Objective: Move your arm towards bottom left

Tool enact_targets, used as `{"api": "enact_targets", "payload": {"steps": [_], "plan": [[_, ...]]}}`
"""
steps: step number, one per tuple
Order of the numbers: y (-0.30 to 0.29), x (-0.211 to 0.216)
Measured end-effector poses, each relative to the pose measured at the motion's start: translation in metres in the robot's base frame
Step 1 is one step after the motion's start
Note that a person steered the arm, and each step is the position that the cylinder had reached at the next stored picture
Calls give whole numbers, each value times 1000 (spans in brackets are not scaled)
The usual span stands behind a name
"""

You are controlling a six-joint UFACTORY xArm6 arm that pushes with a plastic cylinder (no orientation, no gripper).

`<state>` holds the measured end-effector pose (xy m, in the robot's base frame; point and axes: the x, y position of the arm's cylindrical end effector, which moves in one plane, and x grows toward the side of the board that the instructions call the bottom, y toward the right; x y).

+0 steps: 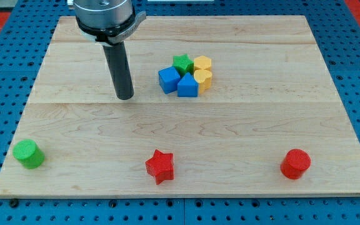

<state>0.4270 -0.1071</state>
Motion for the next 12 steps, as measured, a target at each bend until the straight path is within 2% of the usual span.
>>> {"api": "enact_targets", "payload": {"steps": [3,5,7,8,9,10,11,12], "plan": [[-25,5],[39,-9],[32,-21],[-27,21],[-76,84],[-109,168],[-126,191],[-195,188]]}}
